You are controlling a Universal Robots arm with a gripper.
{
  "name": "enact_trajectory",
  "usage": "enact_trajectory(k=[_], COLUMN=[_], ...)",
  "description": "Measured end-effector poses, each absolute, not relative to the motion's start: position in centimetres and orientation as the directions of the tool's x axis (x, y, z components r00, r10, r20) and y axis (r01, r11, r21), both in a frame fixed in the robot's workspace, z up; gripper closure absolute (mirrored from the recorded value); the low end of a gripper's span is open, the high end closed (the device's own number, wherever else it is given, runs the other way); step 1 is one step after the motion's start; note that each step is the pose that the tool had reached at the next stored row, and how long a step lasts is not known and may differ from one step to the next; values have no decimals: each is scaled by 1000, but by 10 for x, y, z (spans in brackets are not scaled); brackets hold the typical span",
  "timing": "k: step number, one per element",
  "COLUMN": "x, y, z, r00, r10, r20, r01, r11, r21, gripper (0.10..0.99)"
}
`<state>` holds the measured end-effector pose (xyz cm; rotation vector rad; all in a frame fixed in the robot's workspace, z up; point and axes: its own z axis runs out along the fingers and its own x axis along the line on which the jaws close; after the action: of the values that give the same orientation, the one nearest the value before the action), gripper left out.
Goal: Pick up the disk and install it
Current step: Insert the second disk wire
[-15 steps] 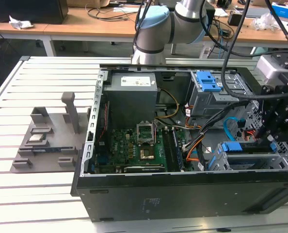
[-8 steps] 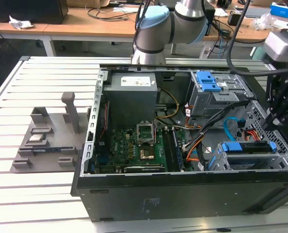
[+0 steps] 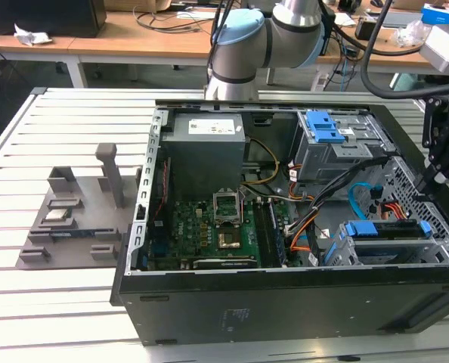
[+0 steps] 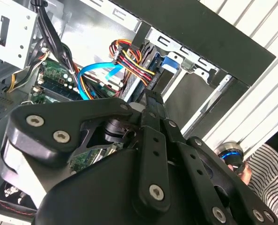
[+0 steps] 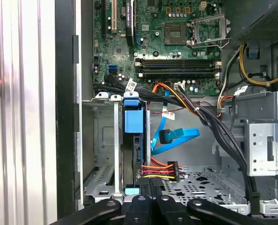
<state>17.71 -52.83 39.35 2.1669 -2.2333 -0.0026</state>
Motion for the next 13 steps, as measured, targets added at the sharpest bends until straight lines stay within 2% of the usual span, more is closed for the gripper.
enact_trajectory(k=[3, 6, 8, 9, 13], x=[177, 177, 177, 177, 169], y=[-528, -528, -528, -528, -521], z=[394, 394, 394, 394, 391], r00=[-30, -30, -30, -30, -30], r10=[-999, -999, -999, -999, -999], r20=[20, 20, 20, 21, 20], r01=[-999, -999, -999, -999, -999], r11=[30, 30, 30, 30, 30], r21=[22, 22, 22, 22, 22], gripper=[973, 792, 792, 725, 725])
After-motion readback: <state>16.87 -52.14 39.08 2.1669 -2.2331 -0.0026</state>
